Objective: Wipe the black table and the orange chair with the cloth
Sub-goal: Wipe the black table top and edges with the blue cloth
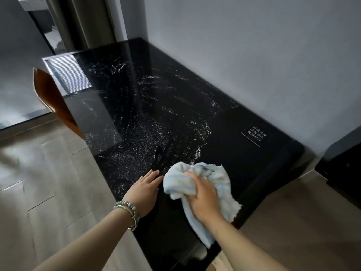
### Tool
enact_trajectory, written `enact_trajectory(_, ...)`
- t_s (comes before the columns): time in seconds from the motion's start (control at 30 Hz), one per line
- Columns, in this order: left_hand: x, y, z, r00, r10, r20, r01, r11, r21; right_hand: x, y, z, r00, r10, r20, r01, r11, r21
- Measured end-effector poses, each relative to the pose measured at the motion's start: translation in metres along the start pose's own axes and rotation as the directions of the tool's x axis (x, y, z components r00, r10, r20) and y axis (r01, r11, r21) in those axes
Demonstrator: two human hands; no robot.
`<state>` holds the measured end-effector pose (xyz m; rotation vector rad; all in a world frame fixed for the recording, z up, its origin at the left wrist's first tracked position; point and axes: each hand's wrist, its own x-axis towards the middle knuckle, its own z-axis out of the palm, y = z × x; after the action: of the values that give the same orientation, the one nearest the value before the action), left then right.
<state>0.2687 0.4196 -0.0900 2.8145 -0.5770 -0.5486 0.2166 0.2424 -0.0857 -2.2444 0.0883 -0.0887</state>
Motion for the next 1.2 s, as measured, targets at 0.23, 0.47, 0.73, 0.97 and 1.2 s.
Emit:
enact_trajectory(0.23, -0.024, -0.023, 0.004, 0.999, -0.032, 0.028, 0.030, 0.997, 0.075, 0.004, 0.051, -0.048, 0.914, 0.298, -0.275, -0.387, 0.843, -0.374)
enact_trajectory(0.47, -0.026, -0.036, 0.004, 1.000, 0.003, 0.012, -0.003, 1.000, 0.018, -0.037, -0.014, 0.040, 0.991, 0.102, 0.090, -0.064, 0.934, -0.351)
enact_trajectory(0.73, -0.041, -0.039, 0.011, 0.999, -0.030, -0.019, 0.030, 0.999, -0.011, -0.003, 0.030, -0.024, 0.955, 0.202, -0.217, -0.246, 0.948, -0.201)
enact_trajectory(0.97, -0.045, -0.029, 0.013, 0.996, -0.088, -0.020, 0.089, 0.996, 0.010, -0.034, -0.009, 0.040, 0.987, 0.016, 0.162, -0.007, 0.998, -0.055)
enact_trajectory(1.2, -0.046, -0.026, 0.008, 0.995, -0.095, -0.003, 0.095, 0.995, 0.021, -0.008, 0.025, -0.031, 0.973, 0.211, -0.094, -0.226, 0.953, -0.201)
